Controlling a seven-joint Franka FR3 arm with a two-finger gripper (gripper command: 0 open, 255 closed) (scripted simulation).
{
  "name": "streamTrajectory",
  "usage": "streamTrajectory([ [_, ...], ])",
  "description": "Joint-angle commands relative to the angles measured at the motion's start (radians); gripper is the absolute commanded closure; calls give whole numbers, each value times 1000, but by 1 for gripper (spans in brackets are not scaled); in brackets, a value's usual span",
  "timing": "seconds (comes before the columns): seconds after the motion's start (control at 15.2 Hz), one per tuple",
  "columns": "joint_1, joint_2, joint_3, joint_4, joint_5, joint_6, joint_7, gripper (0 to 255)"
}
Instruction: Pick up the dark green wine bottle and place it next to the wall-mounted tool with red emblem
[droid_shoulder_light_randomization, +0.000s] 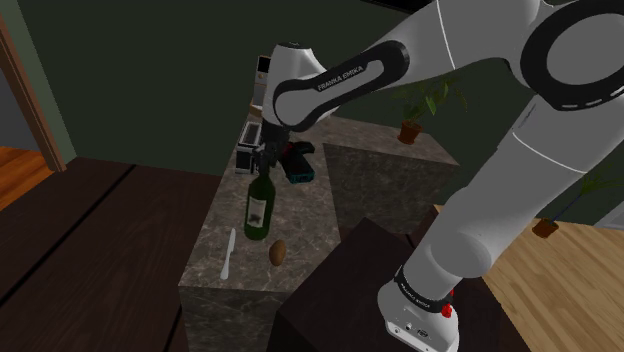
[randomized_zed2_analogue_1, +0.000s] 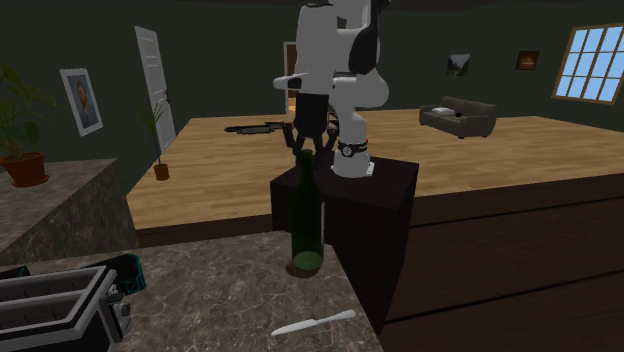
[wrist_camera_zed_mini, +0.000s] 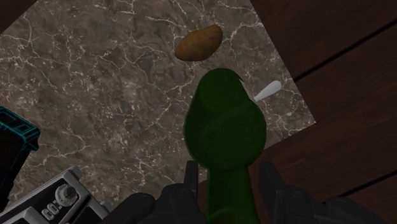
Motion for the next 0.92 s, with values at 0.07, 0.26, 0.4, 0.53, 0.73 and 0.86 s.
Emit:
streamTrajectory([
  [0.07,0,-24,-2,22,7,-45,-8,255],
  [0.26,0,-44,-4,43,11,-87,-13,255],
  [0.4,1,-57,-4,58,14,-114,-16,255],
  [0.53,1,-69,-5,74,17,-142,-19,255],
  [0.73,1,-85,-7,99,20,-183,-22,255],
  [0.86,2,-95,-7,117,22,-211,-24,255],
])
